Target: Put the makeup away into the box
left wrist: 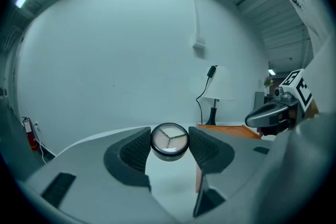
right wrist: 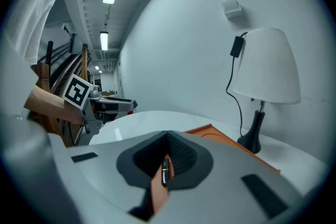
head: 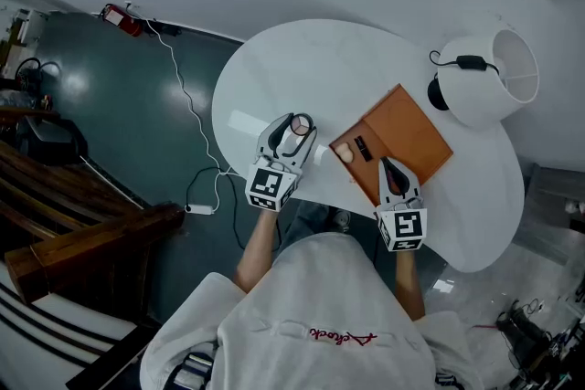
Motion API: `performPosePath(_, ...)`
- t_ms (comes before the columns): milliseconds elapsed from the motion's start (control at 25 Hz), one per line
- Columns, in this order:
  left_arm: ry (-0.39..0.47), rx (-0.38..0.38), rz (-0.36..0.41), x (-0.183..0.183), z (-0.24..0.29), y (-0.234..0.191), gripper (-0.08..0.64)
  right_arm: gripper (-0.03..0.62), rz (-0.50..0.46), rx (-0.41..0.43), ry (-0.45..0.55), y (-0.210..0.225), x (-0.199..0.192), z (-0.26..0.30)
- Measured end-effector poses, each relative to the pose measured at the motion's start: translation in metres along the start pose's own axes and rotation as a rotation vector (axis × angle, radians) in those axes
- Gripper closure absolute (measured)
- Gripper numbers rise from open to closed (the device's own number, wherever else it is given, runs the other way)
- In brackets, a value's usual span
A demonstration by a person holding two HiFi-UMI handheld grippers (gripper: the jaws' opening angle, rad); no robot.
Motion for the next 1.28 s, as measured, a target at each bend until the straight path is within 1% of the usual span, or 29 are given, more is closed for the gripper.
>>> performPosePath(120, 0.008, -0.041, 0.013, 0.008, 0.008, 0.015, 0.327, 0.572, 0.004, -0.029, 0.015, 0.009, 0.002, -0.01)
performPosePath(280, 0.029, -0.116, 0.049, 0.019, 0.026, 0.048, 0.327, 0.572, 0.022, -0.113, 0.042, 0.034, 0.003, -0.037)
performPosePath(400, 0.036, -0.196, 0.07, 0.026, 0.039, 0.081, 0.327, 0.572, 0.04, -0.187, 0.063, 0.055, 0.0, -0.064)
performPosePath(560, 0.043, -0.313, 0.106, 0.037, 0.056, 0.132, 0.327, 0.572, 0.089, -0.289, 0.086, 0.08, -0.012, -0.108)
performPosePath(680, 0.035, -0.403, 0.133, 0.039, 0.063, 0.17, 0.327, 0.572, 0.126, -0.359, 0.092, 0.091, -0.027, -0.14)
performPosePath(800, 0.055, -0.48, 0.176, 0.048, 0.066, 0.198, 0.327, 0.572, 0.159, -0.407, 0.099, 0.096, -0.04, -0.162)
performPosePath(920, 0.038, -0.575, 0.254, 0.043, 0.063, 0.217, 0.327, 0.572, 0.175, -0.429, 0.102, 0.098, -0.046, -0.175)
performPosePath(1080, -0.014, -0.741, 0.4, 0.023, 0.054, 0.232, 0.327, 0.572, 0.18, -0.429, 0.1, 0.1, -0.051, -0.179)
performPosePath(1280, -0.073, -0.951, 0.59, -0.006, 0.043, 0.247, 0.327, 0.572, 0.182, -0.414, 0.091, 0.097, -0.053, -0.171)
Point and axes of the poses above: the fingertips, and each gripper's own axes: z forward along the fingers, y to its right, x out of its top, the point moved 2 cm from there along -z, backward along the fingers, and after that the axes turned 11 degrees about z, right-handed, at the moved point
